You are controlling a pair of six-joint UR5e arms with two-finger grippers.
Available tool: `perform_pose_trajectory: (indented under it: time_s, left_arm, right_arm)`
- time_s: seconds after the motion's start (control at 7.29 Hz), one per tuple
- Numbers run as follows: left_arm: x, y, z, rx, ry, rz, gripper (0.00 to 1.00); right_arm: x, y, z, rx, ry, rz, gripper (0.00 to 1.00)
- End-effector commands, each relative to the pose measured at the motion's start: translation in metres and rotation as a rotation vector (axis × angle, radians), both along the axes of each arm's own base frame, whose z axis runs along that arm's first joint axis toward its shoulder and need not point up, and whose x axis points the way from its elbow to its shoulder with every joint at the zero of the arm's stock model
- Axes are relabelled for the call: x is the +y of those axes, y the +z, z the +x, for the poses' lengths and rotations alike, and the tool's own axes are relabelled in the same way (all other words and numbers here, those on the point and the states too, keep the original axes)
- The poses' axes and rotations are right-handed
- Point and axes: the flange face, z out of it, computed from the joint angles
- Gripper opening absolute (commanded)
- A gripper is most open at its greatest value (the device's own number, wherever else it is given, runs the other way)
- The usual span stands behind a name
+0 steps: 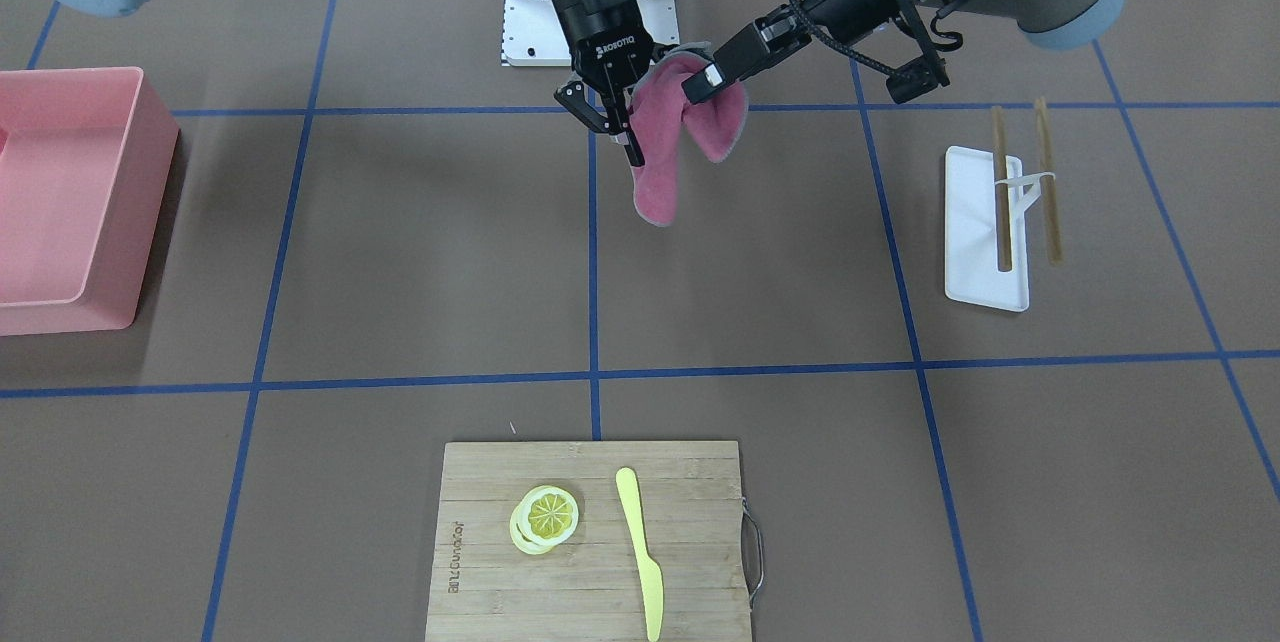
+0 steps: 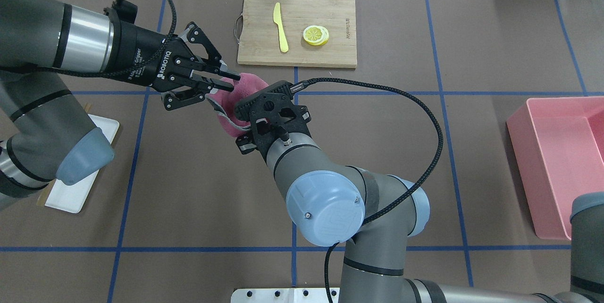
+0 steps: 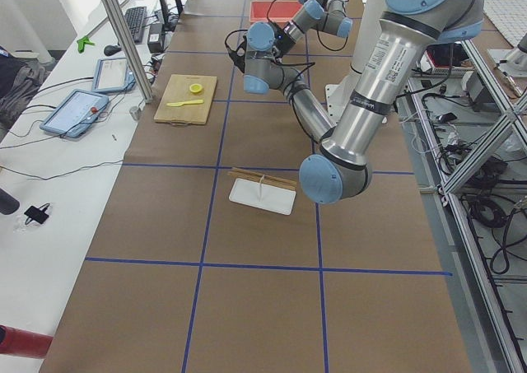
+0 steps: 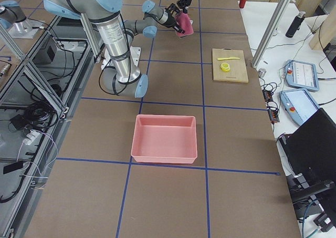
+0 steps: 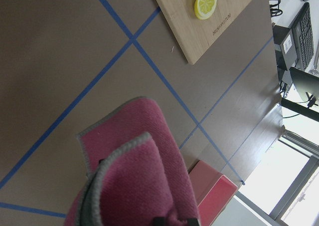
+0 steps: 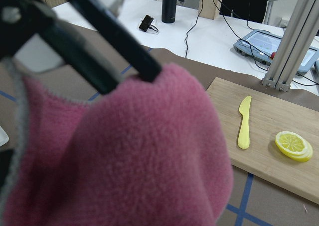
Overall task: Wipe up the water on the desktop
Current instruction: 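Pass the pink cloth from the left gripper into the right gripper, then withdraw the left, then press the cloth on the table and wipe toward the center with the right gripper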
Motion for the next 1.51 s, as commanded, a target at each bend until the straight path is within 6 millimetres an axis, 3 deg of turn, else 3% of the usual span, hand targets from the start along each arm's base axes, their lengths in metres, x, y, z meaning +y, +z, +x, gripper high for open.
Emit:
perform_pose_trajectory:
  time_s: [0.0, 0.27, 0.41, 0.55, 0.69, 0.82, 0.96, 1.1, 1.24, 1.37]
  left_arm:
    - [-0.013, 0.004, -0.019, -0.016, -0.044, 0.056, 0.99]
    - [-0.040, 0.070, -0.066, -0.142, -0.078, 0.205, 0.99]
    - [-0.060, 0.098, -0.107, -0.206, -0.082, 0.273, 0.99]
    - [-0.066, 0.141, -0.143, -0.297, -0.090, 0.344, 0.99]
    - [-0.061, 0.194, -0.163, -0.402, -0.069, 0.437, 0.99]
    - [-0.059, 0.241, -0.194, -0.519, -0.038, 0.537, 0.99]
    - [-0.048, 0.297, -0.226, -0.633, 0.022, 0.661, 0.99]
    - [-0.051, 0.342, -0.271, -0.728, 0.074, 0.767, 0.99]
    - [-0.051, 0.381, -0.297, -0.792, 0.147, 0.813, 0.99]
    - [-0.053, 0.412, -0.307, -0.839, 0.201, 0.838, 0.99]
  right_arm:
    - [0.001, 0.013, 0.013, 0.006, 0.003, -0.002, 0.00]
    - [0.001, 0.025, 0.045, -0.004, 0.008, -0.003, 0.00]
    - [-0.005, 0.040, 0.057, 0.013, 0.008, -0.015, 0.00]
    - [-0.007, 0.061, 0.069, 0.065, 0.000, -0.039, 0.00]
    - [-0.007, 0.075, 0.086, 0.137, -0.001, -0.087, 0.00]
    - [-0.017, 0.090, 0.105, 0.127, -0.032, -0.251, 0.00]
    - [-0.038, 0.102, 0.124, 0.146, -0.095, -0.373, 0.00]
    - [-0.053, 0.130, 0.144, 0.170, -0.125, -0.475, 0.00]
    - [-0.060, 0.162, 0.160, 0.189, -0.161, -0.571, 0.00]
    - [-0.061, 0.192, 0.168, 0.242, -0.174, -0.660, 0.00]
